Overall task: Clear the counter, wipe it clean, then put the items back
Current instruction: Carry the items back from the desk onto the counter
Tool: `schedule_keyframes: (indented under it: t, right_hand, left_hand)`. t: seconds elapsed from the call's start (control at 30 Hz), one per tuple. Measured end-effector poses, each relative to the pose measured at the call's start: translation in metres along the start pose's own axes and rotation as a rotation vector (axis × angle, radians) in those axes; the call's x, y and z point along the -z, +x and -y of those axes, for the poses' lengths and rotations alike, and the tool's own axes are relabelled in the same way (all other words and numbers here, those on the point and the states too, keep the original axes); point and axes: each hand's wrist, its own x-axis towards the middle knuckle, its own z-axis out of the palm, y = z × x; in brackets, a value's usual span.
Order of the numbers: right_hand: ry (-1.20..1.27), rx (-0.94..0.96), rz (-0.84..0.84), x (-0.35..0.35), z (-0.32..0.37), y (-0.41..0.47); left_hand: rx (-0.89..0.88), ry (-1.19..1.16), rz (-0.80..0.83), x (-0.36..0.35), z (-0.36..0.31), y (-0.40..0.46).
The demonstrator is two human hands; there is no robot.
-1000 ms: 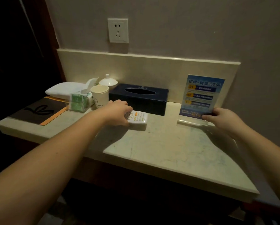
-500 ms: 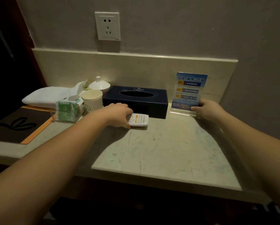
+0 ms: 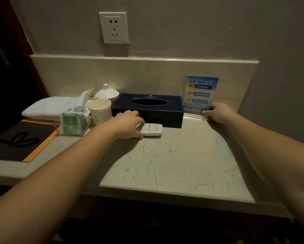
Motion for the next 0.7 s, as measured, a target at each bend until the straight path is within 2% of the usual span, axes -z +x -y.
schedule_keyframes:
  t: [0.37, 0.7]
  right_hand:
    - [0.010, -0.031, -0.081, -0.012, 0.009, 0.018]
    - [0.044, -0.052, -0.220, -0.026, 0.009, 0.019]
  left_hand:
    - [0.034, -0.003, -0.121, -0.006, 0.003, -0.002]
    - [0.025, -0.059, -0.147, -0.010, 0.007, -0.003]
